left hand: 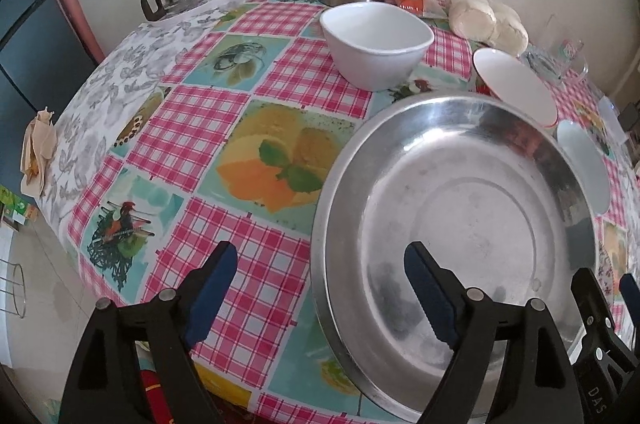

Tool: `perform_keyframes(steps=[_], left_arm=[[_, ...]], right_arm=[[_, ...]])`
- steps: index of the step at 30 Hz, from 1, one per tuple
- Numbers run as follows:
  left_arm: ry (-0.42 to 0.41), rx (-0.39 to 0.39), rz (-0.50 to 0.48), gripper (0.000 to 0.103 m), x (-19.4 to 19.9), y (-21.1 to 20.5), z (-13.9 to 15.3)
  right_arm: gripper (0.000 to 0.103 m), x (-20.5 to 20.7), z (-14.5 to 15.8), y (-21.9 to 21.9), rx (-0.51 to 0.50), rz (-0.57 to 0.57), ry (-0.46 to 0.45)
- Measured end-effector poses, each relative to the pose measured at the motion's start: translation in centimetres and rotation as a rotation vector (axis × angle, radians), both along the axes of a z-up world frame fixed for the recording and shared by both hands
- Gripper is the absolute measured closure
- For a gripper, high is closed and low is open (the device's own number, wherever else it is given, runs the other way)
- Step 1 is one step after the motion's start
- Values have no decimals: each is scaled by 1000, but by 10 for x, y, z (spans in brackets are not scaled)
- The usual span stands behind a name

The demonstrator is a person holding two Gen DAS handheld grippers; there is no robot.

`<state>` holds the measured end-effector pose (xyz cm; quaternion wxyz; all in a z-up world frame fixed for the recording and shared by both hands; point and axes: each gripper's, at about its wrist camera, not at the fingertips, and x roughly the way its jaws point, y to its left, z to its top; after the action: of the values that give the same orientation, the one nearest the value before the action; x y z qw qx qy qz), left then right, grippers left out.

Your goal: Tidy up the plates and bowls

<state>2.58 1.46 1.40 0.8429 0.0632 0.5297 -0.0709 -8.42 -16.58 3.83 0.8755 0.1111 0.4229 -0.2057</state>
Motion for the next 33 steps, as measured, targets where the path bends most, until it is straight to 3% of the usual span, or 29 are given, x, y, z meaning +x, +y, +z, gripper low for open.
perform_keyframes(steps=[10, 17, 20, 25, 28, 33], left_arm=[[-70, -98, -32, 8, -7, -6, 16], [-134, -171, -98, 6, -21, -22, 31], [-147, -226, -147, 1, -29, -32, 37], [-167, -286, -269, 1, -51, -56, 46], [-136, -317, -364, 1, -67, -74, 48], [-102, -295, -462, 1, -97, -100, 49]], right_arm=[[0, -27, 5, -51, 86, -204, -43], [0, -62, -1, -97, 164, -361, -52], [0, -75, -4, -111, 186, -407, -45], [0, -89, -13, -125, 208, -434, -4], [0, -93, -20, -128, 214, -426, 31], [0, -95, -25, -127, 199, -389, 73]])
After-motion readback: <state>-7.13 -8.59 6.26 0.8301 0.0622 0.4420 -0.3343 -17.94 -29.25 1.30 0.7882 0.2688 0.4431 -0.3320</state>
